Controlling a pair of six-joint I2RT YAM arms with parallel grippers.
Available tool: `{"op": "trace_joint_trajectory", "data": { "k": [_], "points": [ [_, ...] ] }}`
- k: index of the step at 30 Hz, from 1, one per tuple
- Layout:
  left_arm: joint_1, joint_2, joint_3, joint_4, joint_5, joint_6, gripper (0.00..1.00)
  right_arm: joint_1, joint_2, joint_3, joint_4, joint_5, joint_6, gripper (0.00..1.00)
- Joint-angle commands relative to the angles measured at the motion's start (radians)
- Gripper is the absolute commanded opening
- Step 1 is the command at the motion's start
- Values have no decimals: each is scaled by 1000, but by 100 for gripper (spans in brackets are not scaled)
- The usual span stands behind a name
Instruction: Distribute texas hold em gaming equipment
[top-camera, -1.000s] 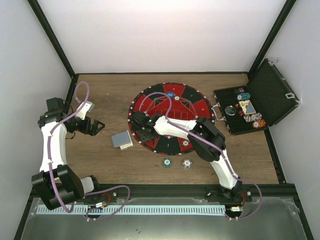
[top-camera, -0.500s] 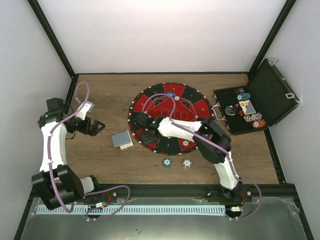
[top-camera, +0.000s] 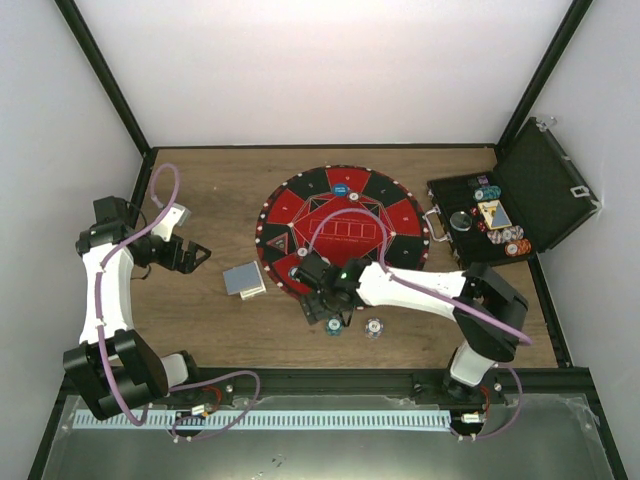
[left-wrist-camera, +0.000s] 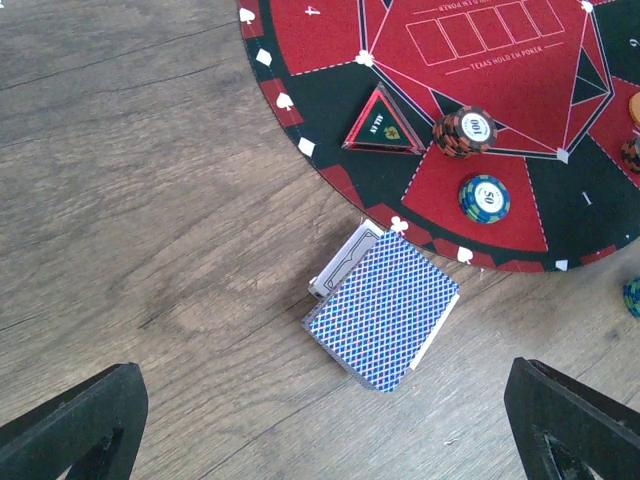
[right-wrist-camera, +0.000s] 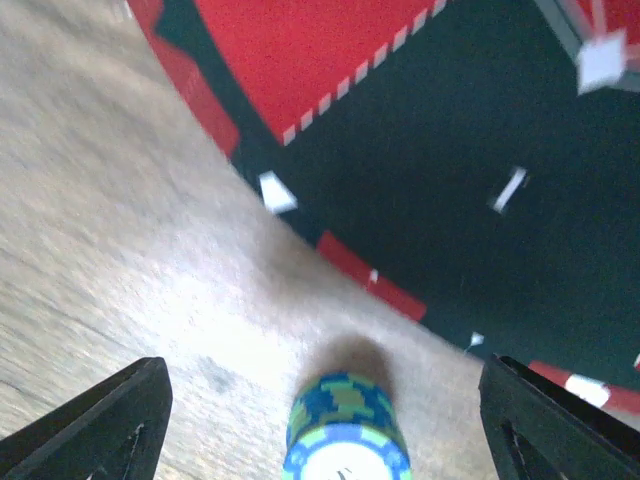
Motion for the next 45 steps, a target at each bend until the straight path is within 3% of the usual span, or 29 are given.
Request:
{"op": "trace_joint_trajectory", "data": {
  "k": [1, 10, 19, 30, 40, 45],
  "points": [
    [6, -13, 27, -12, 29, 17, 100, 44, -21, -63, -31, -3, 65, 87],
    [6, -17, 27, -15, 24, 20, 100, 75, -18, -113, -2, -20, 89, 78],
    [6, -16, 24, -11, 22, 19, 100, 89, -6, -106, -10, -1, 98, 52],
    [6, -14, 26, -7, 21, 14, 100, 89, -8, -94, -43, 27, 97, 36],
    [6, -11, 34, -9, 28, 12, 100, 84, -61, -4, -139, 84, 91, 30],
    [6, -10, 35, -11, 30, 13, 100, 26, -67, 79, -178, 120, 50, 28]
  ]
}}
